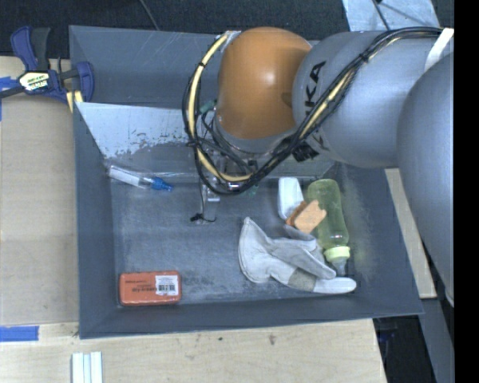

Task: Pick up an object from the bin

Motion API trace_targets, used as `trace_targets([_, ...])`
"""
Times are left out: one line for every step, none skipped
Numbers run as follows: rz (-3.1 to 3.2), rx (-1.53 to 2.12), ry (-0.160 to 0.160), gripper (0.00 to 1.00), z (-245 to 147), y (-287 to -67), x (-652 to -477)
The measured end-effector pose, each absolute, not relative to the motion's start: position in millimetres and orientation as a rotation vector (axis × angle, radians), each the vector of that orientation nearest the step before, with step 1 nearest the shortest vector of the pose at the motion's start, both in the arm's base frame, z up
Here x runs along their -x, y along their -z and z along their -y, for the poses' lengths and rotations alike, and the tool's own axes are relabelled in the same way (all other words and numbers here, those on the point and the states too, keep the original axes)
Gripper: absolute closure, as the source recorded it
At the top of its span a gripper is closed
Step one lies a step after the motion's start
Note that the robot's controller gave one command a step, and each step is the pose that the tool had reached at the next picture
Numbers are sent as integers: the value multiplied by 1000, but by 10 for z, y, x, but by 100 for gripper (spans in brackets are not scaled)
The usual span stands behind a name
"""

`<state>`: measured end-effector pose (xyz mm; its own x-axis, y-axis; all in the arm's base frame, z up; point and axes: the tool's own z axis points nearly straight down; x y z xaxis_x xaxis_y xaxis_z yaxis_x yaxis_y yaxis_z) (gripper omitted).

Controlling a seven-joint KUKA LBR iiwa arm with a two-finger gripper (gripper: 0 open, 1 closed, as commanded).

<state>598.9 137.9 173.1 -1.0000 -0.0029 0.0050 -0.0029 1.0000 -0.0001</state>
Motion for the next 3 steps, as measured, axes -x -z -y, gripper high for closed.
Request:
trace_targets([3145,0,2,0,-1373,-1783,-6005])
trace_targets([3144,-106,2,0,-1217,-1674,-6042])
trace_targets([3140,-163,1,0,-1112,-1625,-6048])
